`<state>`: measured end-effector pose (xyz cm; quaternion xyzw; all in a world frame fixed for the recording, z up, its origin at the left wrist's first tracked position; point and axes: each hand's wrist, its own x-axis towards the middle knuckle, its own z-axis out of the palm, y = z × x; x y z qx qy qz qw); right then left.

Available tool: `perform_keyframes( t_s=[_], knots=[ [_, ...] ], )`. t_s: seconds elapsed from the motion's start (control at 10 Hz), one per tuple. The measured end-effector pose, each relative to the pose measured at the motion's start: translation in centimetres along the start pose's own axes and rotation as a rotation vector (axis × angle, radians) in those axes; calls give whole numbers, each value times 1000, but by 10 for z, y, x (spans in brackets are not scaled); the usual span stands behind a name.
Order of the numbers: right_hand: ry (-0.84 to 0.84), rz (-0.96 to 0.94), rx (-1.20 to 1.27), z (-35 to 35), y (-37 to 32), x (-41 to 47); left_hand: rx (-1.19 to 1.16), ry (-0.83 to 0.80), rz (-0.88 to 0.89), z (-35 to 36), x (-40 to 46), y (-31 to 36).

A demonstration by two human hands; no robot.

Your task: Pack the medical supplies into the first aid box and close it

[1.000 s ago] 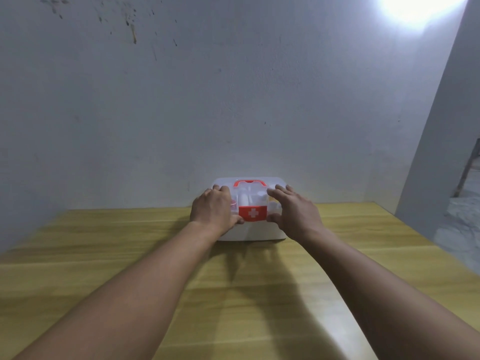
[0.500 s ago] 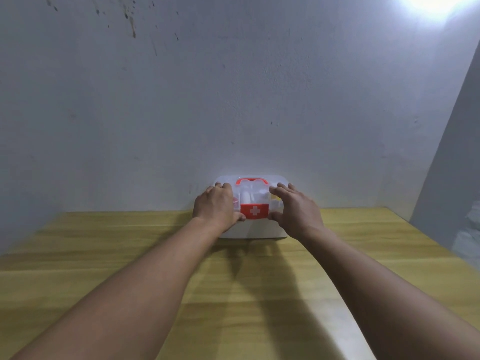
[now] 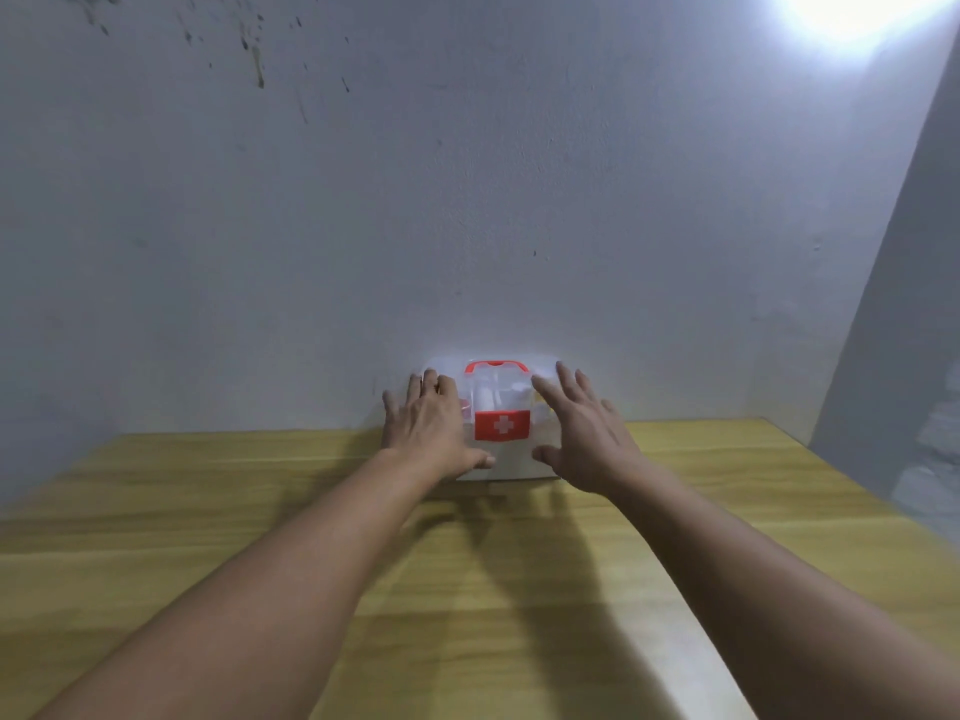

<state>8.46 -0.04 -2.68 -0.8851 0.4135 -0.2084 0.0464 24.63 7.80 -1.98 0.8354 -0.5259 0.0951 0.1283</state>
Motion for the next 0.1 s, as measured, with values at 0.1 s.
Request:
perform_keyframes(
  t_s=[0.1],
  knots=[
    [23,8,-48,9,10,-26,-22,-4,13,13,-26,-4]
  ],
)
